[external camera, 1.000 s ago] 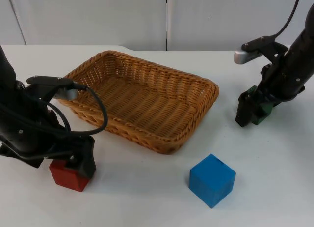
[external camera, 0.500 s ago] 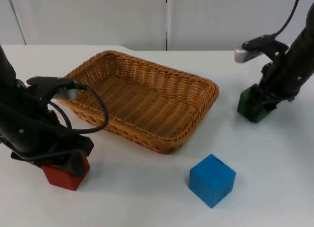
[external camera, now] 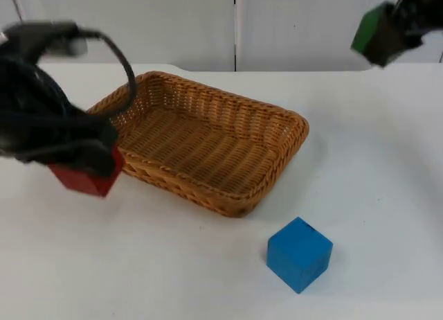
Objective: Pick up one cube with each hand and place exactly two cubes into the same basket, leaving the remaining cube outside.
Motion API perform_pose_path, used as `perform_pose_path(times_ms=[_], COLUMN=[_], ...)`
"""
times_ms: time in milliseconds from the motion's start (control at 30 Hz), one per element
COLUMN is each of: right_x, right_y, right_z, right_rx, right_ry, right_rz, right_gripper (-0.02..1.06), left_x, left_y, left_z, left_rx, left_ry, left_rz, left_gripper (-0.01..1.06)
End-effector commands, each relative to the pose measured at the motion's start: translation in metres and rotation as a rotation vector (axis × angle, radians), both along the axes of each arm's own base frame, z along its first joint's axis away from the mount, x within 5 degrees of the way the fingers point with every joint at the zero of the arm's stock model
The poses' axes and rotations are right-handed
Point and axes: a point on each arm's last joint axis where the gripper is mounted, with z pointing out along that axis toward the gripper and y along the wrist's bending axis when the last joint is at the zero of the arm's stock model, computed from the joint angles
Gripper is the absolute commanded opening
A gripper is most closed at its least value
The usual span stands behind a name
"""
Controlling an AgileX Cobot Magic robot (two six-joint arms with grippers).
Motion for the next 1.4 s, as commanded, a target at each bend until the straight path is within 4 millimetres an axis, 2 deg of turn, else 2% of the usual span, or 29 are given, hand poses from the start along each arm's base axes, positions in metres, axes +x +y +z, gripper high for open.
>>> perform_pose_path(times_ms=[0,67,267,867,1367], right_x=[-0.010,-0.017,-0.026,-0.026,-0.028], right_y=[-0.001,-0.002,-0.004,-0.004,0.003], right_z=[0.025,0.040,0.059,0.061,0.063], right_rx=[0.013,0.024,0.043,0.064,0.182], right_ry=[-0.032,-0.060,-0.100,-0.094,-0.053], right_rz=[0.010,0.009,0.007,-0.016,-0.038], right_gripper=[0.00,0.00,0.00,0.00,0.00], left_x=[-0.006,-0.010,-0.016,-0.015,-0.006], left_y=[0.000,0.001,0.002,0.003,0.006], left_z=[0.018,0.033,0.050,0.054,0.060], left_rx=[-0.018,-0.029,-0.034,-0.028,-0.033], left_ry=[-0.043,-0.093,-0.160,-0.192,-0.300], left_rz=[-0.005,-0.006,-0.010,-0.005,0.050], left_gripper=[0.00,0.00,0.00,0.00,0.00])
